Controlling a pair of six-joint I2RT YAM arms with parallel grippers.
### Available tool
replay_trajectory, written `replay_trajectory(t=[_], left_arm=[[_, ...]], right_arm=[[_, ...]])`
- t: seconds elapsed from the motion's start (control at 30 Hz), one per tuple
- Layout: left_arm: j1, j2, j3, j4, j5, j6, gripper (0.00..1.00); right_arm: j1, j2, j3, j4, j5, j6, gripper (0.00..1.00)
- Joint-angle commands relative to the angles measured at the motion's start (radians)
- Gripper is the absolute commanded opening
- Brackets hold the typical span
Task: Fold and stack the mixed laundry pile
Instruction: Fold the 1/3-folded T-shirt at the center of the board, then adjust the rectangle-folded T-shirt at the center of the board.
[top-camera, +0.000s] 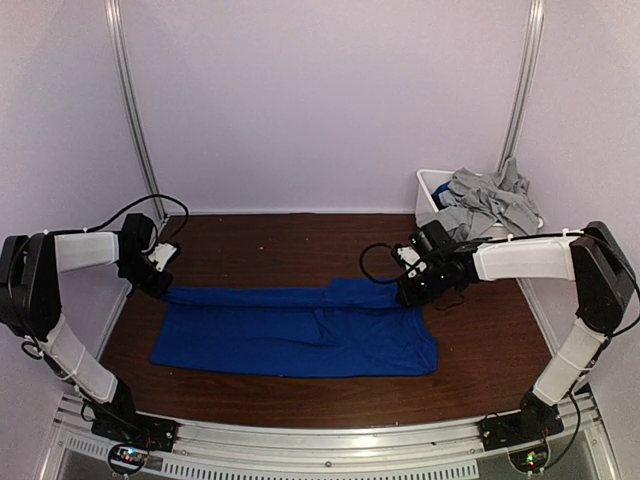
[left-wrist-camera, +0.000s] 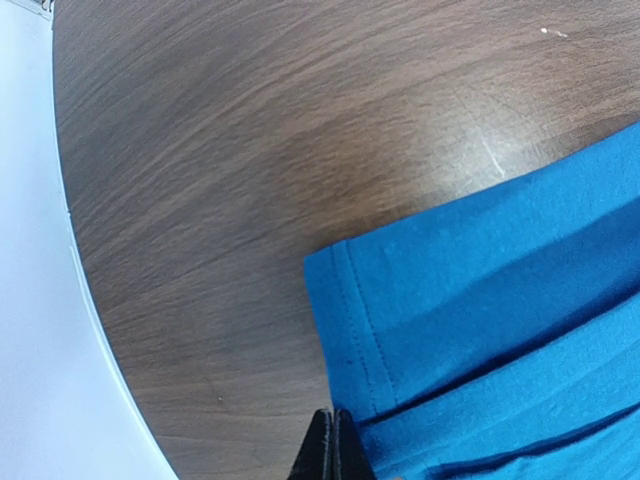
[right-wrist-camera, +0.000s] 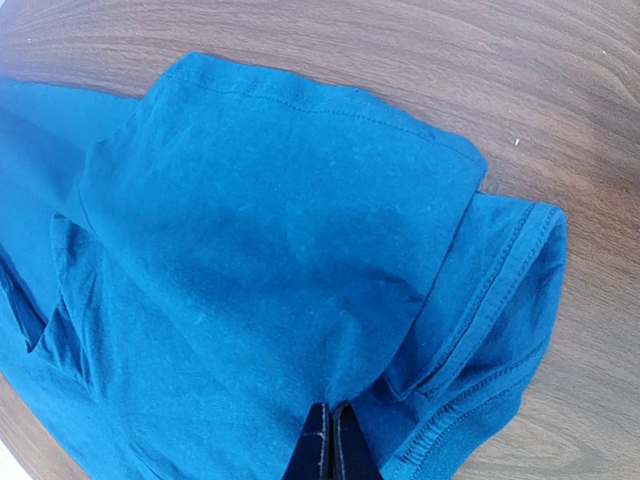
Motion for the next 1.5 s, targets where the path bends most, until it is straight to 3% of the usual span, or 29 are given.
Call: replay_trajectory(t=[0.0, 0.2, 0.33, 0.5, 0.67, 0.83, 1.07, 1.27, 1.47], left_arm=[[-0.001, 0.009, 0.007, 0.012, -0.011, 0.005, 0.0], [-0.001, 0.028, 0.007, -0.014, 0.02, 0.007, 0.0], [-0.001, 0.035, 0.016, -0.031, 0.042, 0.001, 0.12], [-0.001, -0.037, 0.049, -0.064, 0.076, -0.009, 0.24], [-0.034, -0.173, 0.073, -0.029, 0.204, -0.029, 0.33], [-0.091, -0.248, 0.046, 0.106, 0.281, -0.071, 0.4], [-0.179, -0.269, -0.017, 0.331, 0.346, -0.185, 0.42], [-0.354, -0.098, 0.052, 0.483, 0.333, -0.387, 0.43], [-0.514, 0.294, 0.362, 0.391, 0.331, -0.538, 0.39]], right_arm=[[-0.002, 0.017, 0.018, -0.023, 0.052, -0.002, 0.0], [-0.001, 0.031, 0.006, -0.025, 0.036, -0.011, 0.0], [-0.001, 0.033, -0.003, -0.028, 0.018, -0.025, 0.02], [-0.003, -0.02, 0.015, -0.058, -0.002, -0.043, 0.32], [-0.037, -0.079, 0.069, -0.094, 0.015, -0.049, 0.48], [-0.077, 0.003, 0.185, -0.117, 0.001, -0.07, 0.5], [-0.102, 0.189, 0.379, -0.135, -0.005, -0.096, 0.5], [-0.13, 0.27, 0.418, -0.134, -0.03, -0.11, 0.49], [-0.177, 0.281, 0.397, -0.117, -0.09, -0.1, 0.49]])
